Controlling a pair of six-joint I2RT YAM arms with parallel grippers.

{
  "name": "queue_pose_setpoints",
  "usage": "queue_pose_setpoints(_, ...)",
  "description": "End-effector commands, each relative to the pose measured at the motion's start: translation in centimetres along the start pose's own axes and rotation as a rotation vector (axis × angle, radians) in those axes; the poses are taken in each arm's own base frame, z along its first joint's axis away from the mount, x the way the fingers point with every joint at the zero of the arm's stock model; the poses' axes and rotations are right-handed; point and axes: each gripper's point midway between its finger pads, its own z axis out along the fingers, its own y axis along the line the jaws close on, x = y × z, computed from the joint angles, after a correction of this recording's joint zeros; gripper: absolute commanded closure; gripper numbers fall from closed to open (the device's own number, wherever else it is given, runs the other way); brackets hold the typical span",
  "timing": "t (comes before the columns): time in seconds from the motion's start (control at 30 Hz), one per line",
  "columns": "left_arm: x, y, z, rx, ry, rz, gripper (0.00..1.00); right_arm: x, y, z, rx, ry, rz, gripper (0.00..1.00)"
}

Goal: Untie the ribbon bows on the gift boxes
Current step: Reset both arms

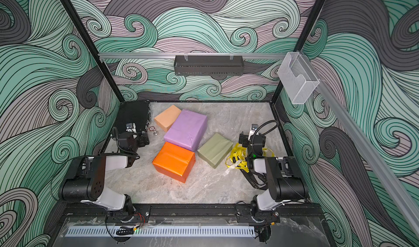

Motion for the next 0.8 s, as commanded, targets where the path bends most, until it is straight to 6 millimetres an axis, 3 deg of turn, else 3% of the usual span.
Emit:
queue_pose_setpoints(0.0, -0.05, -0.34, 0.02, 0.013, 0.001, 0.013, 0.01, 0.34, 0.31, -0.24, -0.008, 0.009, 0.006, 0.01)
queue_pose_setpoints(0.77, -0.06, -0.38, -0.01, 0.014, 0.000, 0.013, 0.01, 0.40, 0.26, -0.16, -0.012, 0.013, 0.009, 0.01)
